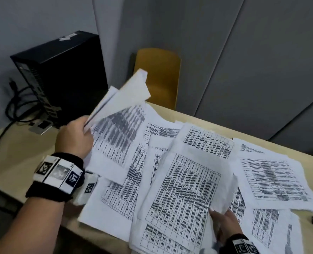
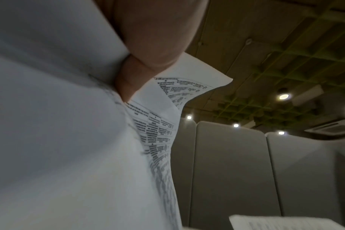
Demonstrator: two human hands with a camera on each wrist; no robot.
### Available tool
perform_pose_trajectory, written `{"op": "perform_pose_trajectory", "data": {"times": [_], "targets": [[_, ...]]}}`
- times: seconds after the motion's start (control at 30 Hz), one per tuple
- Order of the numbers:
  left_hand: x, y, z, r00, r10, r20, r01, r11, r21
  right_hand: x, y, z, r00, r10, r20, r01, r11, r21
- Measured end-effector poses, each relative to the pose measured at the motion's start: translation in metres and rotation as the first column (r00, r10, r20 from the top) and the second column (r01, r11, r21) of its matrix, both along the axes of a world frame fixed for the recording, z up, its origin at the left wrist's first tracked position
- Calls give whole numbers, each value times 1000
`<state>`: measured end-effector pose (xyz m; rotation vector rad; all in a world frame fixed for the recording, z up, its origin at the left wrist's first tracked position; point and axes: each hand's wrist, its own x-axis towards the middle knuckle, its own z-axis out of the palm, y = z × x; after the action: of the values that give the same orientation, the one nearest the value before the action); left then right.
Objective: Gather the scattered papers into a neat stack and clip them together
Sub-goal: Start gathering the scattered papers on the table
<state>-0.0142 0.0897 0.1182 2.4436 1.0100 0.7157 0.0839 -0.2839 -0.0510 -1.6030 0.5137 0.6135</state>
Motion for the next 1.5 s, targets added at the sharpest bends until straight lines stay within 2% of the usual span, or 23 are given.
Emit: {"op": "perform_pose_trajectory", "data": {"times": [0.07, 0.17, 0.23, 0.3, 0.33, 0.4, 0.5, 0.57, 0.63, 0.7, 0.8, 0.87, 0.97, 1.0, 1.03, 1.07, 1.13, 1.2, 1.23, 1.3, 1.37, 1.43, 1.5], "targets": [[2, -4, 19, 990, 15, 142, -19, 999, 31, 1, 0, 0, 1000, 4, 16, -4, 1000, 9], [8, -8, 33, 941, 80, 328, -76, 997, -24, 3, -1, 0, 999, 24, 35, -25, 1000, 13], [13, -11, 34, 893, 123, 433, -84, 991, -108, 2, -2, 1, 999, 33, 34, -34, 999, 20], [20, -14, 32, 820, 180, 544, -45, 967, -252, 2, -1, 2, 999, 27, 29, -28, 999, 39], [25, -17, 28, 805, 215, 553, -29, 945, -326, 2, -1, 2, 999, 15, 30, -17, 999, 43], [32, -27, 13, 850, 218, 480, 15, 900, -436, -1, 0, 4, 1000, 5, 9, -5, 998, 60], [39, -49, -31, 939, 84, 334, 139, 794, -591, 0, 1, 5, 1000, -5, -9, 5, 998, 70], [39, -67, -63, 973, 19, 230, 148, 715, -683, 2, 2, 9, 1000, 9, -3, -9, 998, 68], [38, -81, -89, 989, -22, 144, 123, 646, -753, 6, 4, 10, 1000, 3, -2, -2, 997, 73], [38, -91, -106, 995, -53, 80, 95, 621, -778, 9, 5, 8, 1000, 4, 20, -6, 997, 76], [38, -90, -120, 997, -46, 67, 82, 553, -829, 7, 5, 10, 998, -6, 62, 0, 995, 102], [37, -83, -128, 994, -42, 105, 113, 448, -887, 5, 3, 11, 998, -15, 69, 2, 984, 179], [33, -83, -133, 988, -125, 95, 120, 205, -971, 0, 5, 20, 996, 23, 81, -42, 969, 244], [32, -87, -135, 983, -162, 86, 111, 156, -981, -1, 5, 21, 996, 43, 79, -60, 972, 226], [31, -91, -136, 979, -186, 79, 106, 143, -984, -1, 7, 23, 994, 69, 82, -84, 976, 203], [31, -95, -139, 976, -208, 68, 108, 187, -977, -2, 7, 25, 993, 79, 91, -95, 979, 179], [30, -97, -146, 972, -235, 17, 107, 374, -921, -2, 7, 28, 982, 135, 129, -145, 987, 72], [29, -99, -150, 975, -223, -14, 93, 462, -882, 4, 1, 32, 939, 278, 203, -248, 955, -162], [28, -99, -151, 980, -201, -9, 88, 468, -879, 9, -6, 34, 910, 336, 243, -257, 917, -306], [24, -94, -155, 991, -132, 7, 69, 467, -881, 26, -20, 37, 878, 364, 312, -144, 820, -553], [18, -89, -161, 995, -95, -15, 32, 469, -883, 50, -40, 33, 844, 409, 346, -31, 681, -731], [13, -85, -169, 997, -55, -59, -26, 470, -882, 74, -59, 22, 830, 504, 237, -71, 518, -852], [13, -86, -172, 995, -39, -87, -59, 462, -885, 88, -73, 13, 811, 585, 3, -246, 346, -905]]}}
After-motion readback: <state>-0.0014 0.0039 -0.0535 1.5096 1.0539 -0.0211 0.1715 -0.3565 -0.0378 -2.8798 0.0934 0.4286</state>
